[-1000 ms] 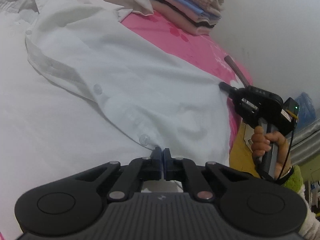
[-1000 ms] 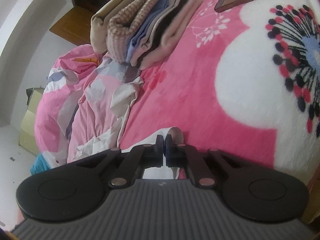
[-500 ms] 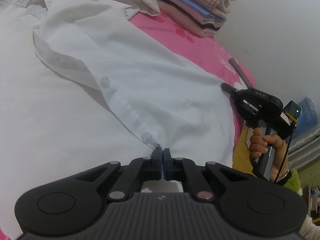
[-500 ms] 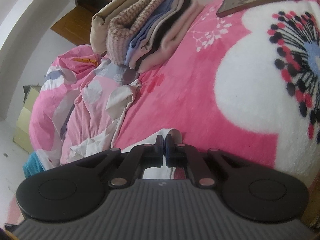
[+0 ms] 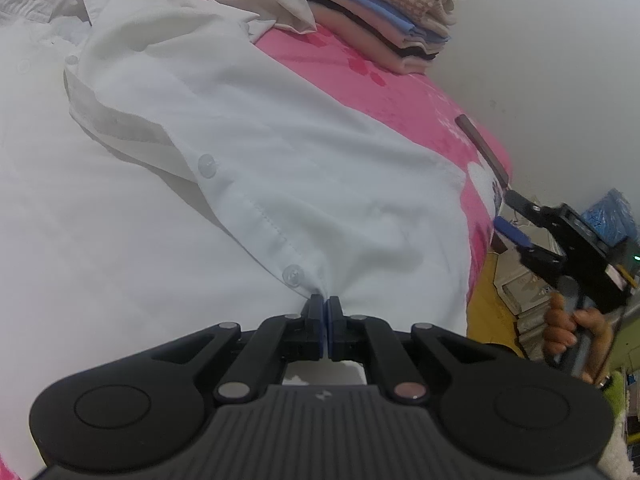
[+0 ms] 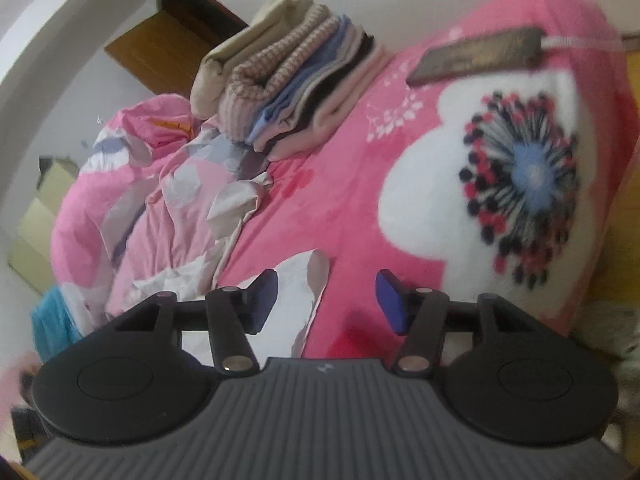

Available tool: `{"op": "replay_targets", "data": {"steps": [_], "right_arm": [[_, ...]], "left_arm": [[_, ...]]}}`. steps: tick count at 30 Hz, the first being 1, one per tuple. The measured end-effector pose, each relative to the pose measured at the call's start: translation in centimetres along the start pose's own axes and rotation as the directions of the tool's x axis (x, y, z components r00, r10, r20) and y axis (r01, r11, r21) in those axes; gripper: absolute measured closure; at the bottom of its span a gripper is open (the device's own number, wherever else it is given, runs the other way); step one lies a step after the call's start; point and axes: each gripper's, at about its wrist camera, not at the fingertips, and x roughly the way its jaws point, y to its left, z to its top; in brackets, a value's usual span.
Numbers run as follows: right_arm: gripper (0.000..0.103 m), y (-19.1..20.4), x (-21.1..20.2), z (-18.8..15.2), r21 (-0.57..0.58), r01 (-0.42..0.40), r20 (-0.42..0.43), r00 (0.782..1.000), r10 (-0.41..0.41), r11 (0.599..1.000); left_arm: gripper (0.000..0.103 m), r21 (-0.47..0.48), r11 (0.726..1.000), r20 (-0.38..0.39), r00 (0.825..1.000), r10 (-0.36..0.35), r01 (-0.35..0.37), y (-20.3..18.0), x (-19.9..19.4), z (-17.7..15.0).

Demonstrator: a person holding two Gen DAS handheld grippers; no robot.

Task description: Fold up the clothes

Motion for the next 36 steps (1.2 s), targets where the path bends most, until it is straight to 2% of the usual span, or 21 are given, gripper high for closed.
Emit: {"op": "replay_targets", "data": {"steps": [3,5,8,10,13,17,22,27,30,32,35,36], "right_arm": [[0.052,3.5,-1.1,-0.9,-0.157,-0.063,-0.027,0.998,0.060,0.986],[0.056,6.5,-1.4,-2.0,-0.291,-0.120,-0.071,0.992,0.104,0.949],[0.061,10.8,-1.3,-4.5,-0.503,-0.198,-0.161,0.978,0.134,0.841],[0.065,12.7,-0.7,-6.3,-0.595,-0.233,-0.215,0.968,0.126,0.770],[0.073,14.1,0.3,-8.0,-0.647,-0.253,-0.267,0.959,0.097,0.720],[0.081,14.3,1.2,-9.2,-0.669,-0.255,-0.303,0.951,0.058,0.698],[0.083,13.8,2.3,-10.9,-0.702,-0.232,-0.332,0.943,-0.022,0.673],[0.083,13.2,2.4,-11.3,-0.685,-0.229,-0.334,0.942,-0.019,0.692],[0.083,13.0,2.5,-11.5,-0.681,-0.229,-0.334,0.943,-0.017,0.695],[0.083,13.0,2.5,-11.5,-0.683,-0.229,-0.332,0.943,-0.016,0.694],[0.083,12.9,2.7,-11.5,-0.681,-0.230,-0.333,0.943,-0.014,0.696],[0.083,12.9,2.8,-11.5,-0.679,-0.231,-0.334,0.942,-0.014,0.696]], "left_arm": [[0.099,-0.004,1.000,-0.001,1.000,-0.002,0.002,0.0,0.1,0.0],[0.099,-0.007,1.000,0.000,1.000,-0.002,0.002,0.0,0.1,0.0],[0.099,-0.013,1.000,0.001,1.000,-0.002,0.002,0.0,0.1,-0.1],[0.099,-0.017,1.000,0.002,1.000,-0.002,0.002,0.0,0.0,-0.2],[0.099,-0.021,1.000,0.003,1.000,-0.003,0.003,0.0,0.0,-0.2],[0.099,-0.023,1.000,0.004,1.000,-0.005,0.005,0.1,0.1,-0.2],[0.097,-0.028,1.000,0.004,1.000,-0.007,0.008,0.2,0.1,-0.3],[0.096,-0.028,1.000,0.004,1.000,-0.007,0.007,0.2,0.1,-0.3],[0.091,-0.025,1.000,0.006,1.000,-0.012,0.012,0.1,-0.1,-0.3],[0.081,-0.020,1.000,0.013,1.000,-0.012,0.012,0.1,-0.5,-0.4],[0.070,0.002,1.000,0.049,0.999,0.020,-0.020,-0.2,-1.7,-0.4],[0.069,0.009,0.999,0.063,0.997,0.035,-0.035,-0.2,-2.2,-0.4]]}}
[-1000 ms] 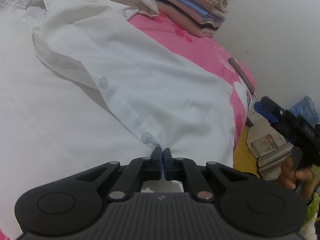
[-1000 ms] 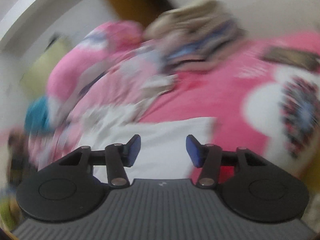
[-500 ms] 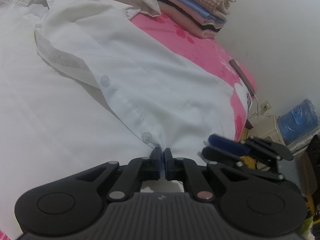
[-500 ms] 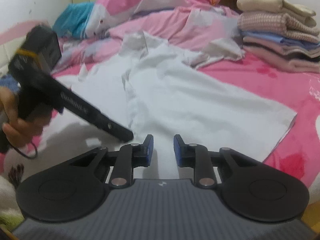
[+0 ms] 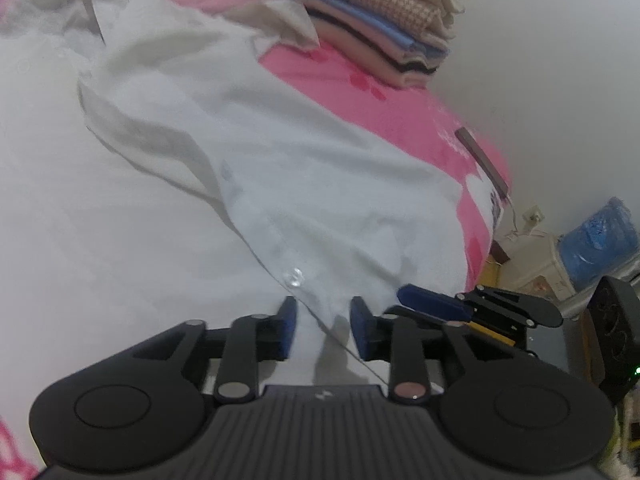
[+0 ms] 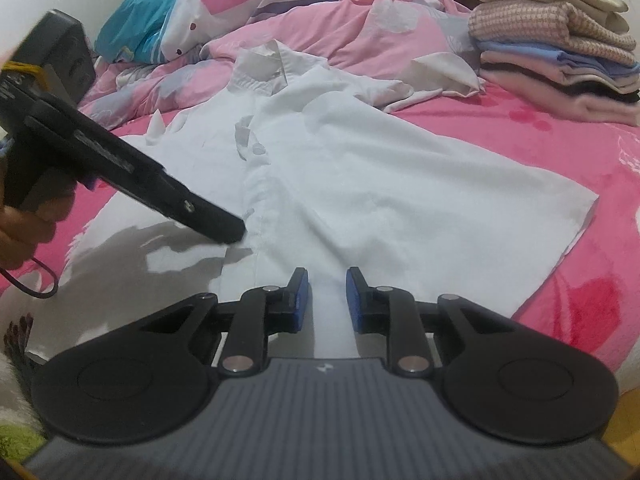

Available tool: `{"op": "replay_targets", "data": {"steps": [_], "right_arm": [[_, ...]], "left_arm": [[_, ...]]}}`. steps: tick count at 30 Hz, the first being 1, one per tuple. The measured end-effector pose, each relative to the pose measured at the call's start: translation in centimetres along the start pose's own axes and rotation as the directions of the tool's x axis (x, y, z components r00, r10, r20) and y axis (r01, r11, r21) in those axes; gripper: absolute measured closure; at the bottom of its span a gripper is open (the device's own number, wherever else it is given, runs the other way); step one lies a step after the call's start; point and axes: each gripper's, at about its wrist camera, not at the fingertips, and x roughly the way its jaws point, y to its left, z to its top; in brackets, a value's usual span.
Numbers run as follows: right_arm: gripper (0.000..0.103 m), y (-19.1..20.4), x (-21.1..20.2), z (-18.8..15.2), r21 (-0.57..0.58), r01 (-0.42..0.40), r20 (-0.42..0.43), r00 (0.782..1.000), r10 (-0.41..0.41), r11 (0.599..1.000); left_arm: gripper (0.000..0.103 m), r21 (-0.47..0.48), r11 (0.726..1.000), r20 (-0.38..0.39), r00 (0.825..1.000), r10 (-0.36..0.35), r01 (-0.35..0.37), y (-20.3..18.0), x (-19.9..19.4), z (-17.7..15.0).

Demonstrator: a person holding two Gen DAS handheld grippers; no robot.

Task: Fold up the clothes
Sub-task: 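Open both grippers and release the shirt, then pinch the hem again with the right gripper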

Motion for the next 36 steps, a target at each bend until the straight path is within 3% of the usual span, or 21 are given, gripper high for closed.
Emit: {"op": "replay_targets", "data": {"steps": [9,19,25,30,36], "right_arm": [[0.083,0.1,0.2,0.0,-0.006,0.007,-0.001,1.000,-0.007,1.000],[0.083,0.3,0.3,0.0,-0.027,0.017,-0.010,1.000,-0.018,0.999],[0.083,0.4,0.3,0.2,-0.040,0.024,-0.017,1.000,-0.024,0.999],[0.083,0.3,0.3,0.3,-0.039,0.019,-0.022,1.000,-0.020,0.999],[0.083,0.2,0.4,0.6,-0.041,0.008,-0.041,0.999,-0.009,0.999]], "left_arm": [[0.066,-0.001,0.999,0.100,0.994,0.045,-0.045,1.0,-3.7,1.4],[0.063,0.058,0.996,0.178,0.983,0.050,-0.061,0.2,-3.2,5.1],[0.063,0.063,0.997,0.150,0.988,0.032,-0.042,0.1,0.6,7.7],[0.066,0.038,0.993,0.064,0.992,0.110,-0.113,1.5,3.8,6.5],[0.069,-0.010,0.989,0.097,0.984,0.147,-0.147,4.0,1.5,4.3]]}}
